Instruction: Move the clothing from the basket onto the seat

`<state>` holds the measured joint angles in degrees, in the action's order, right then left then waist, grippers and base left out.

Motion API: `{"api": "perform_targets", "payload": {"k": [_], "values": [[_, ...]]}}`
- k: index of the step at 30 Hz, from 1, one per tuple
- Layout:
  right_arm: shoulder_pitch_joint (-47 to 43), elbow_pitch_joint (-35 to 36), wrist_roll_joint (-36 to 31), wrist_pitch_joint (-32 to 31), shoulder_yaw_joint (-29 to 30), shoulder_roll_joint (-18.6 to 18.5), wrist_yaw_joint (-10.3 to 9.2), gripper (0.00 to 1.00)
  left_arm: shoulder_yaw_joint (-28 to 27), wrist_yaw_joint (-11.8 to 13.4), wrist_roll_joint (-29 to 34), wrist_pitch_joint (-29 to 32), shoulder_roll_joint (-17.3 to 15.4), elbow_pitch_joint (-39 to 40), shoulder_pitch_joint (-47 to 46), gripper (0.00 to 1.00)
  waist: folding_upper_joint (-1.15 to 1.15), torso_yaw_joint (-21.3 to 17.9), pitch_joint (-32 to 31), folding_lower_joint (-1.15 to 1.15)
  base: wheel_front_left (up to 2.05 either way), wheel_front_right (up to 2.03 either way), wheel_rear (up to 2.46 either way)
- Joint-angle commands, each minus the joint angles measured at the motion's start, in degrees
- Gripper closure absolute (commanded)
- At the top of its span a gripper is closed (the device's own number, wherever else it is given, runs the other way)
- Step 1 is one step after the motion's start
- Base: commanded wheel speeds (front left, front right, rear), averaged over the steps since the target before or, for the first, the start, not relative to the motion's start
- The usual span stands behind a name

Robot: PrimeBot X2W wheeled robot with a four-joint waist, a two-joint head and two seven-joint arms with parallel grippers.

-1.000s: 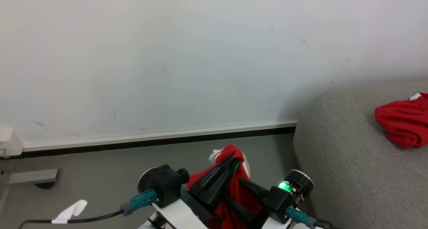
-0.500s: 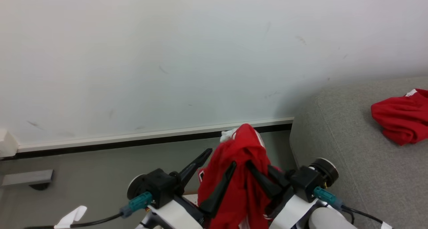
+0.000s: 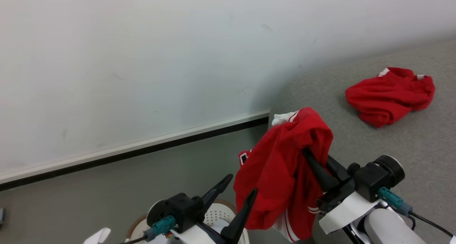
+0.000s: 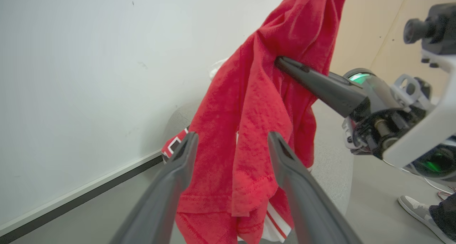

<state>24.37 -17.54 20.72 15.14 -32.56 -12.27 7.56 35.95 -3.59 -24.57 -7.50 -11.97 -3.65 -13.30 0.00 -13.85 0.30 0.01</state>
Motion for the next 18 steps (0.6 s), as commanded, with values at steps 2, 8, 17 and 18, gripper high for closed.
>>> {"api": "perform_targets", "payload": {"k": [2,8,17,18], "values": [[-1.1,0.8,-0.3,0.0,1.5,-0.8,-0.14,1.0,0.5,-0.2,0.7,-0.8,0.6,-1.0,0.2,0.0,0.0,-5.0,1.2,-0.01,0.0,0.0,0.0],[-2.1,1.9,-0.7,0.0,4.0,-1.5,-0.14,1.0,1.4,-0.5,0.6,-2.1,1.4,-2.7,-0.6,0.0,0.0,-9.4,2.5,-0.01,0.0,0.0,0.0],[-0.3,2.5,-0.3,0.0,8.5,-0.9,-0.14,1.0,2.4,-1.0,1.7,-2.2,1.6,-3.3,-4.0,0.0,0.0,-9.0,6.7,-0.01,0.0,0.0,0.0],[0.2,2.5,-0.6,0.0,9.8,-0.7,-0.14,1.0,2.4,-1.1,1.8,-2.0,1.5,-3.0,-4.7,0.0,0.0,-8.3,8.0,-0.01,0.0,0.0,0.0]]}}
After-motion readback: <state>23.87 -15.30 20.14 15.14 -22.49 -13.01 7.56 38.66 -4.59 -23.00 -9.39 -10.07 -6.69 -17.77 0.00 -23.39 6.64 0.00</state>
